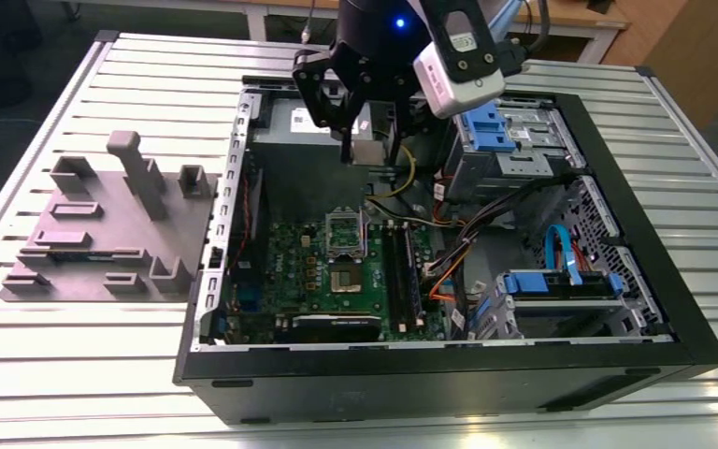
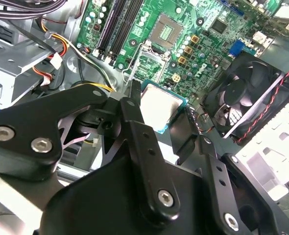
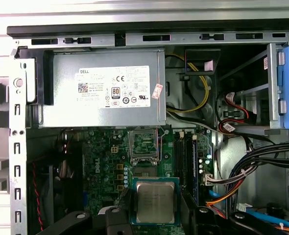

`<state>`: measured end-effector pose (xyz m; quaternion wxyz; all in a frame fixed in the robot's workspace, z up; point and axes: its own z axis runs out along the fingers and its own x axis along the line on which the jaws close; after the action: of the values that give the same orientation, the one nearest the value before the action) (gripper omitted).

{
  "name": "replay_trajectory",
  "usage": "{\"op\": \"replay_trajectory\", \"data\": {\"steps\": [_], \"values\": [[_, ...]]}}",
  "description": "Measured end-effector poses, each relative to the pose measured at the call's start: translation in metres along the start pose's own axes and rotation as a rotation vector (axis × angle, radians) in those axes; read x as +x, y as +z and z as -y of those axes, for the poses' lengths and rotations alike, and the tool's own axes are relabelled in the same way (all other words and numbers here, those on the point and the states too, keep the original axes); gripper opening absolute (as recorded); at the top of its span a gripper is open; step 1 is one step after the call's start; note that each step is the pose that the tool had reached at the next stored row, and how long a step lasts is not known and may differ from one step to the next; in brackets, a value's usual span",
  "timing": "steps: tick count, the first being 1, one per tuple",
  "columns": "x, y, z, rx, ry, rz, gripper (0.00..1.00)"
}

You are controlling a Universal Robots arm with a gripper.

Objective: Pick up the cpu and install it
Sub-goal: 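Place the cpu into insertion slot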

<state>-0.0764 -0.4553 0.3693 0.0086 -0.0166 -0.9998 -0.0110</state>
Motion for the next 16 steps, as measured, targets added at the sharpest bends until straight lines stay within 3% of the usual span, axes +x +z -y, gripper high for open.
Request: {"op": "replay_trajectory", "data": {"steps": [16], "values": [[-0.0003,-0.0001,0.0078,-0.0001,0.000,0.0000,0.47]]}}
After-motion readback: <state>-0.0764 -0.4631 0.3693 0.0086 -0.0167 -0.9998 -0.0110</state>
